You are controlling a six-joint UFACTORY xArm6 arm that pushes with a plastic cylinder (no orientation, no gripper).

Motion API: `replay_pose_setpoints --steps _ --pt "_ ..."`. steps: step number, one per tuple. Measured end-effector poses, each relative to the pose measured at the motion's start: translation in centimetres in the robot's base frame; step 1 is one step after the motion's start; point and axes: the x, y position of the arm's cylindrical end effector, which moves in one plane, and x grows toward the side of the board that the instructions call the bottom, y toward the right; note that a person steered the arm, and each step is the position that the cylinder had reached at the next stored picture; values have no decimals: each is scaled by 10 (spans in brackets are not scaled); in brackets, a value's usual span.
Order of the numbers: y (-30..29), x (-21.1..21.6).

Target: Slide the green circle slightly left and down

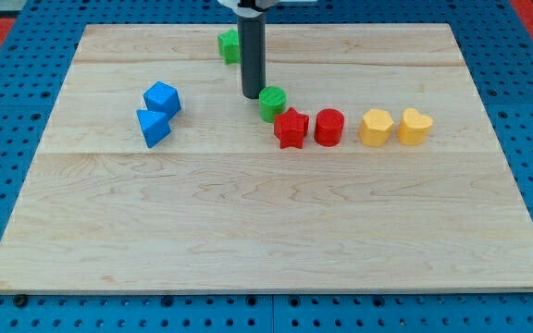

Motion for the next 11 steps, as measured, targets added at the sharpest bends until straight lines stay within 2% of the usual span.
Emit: replay_pose_setpoints --steps 2,3,7,9,11 --pt "64 -3" --pt "78 -3" --pt "83 21" --pt "26 21" --pt "-33 51"
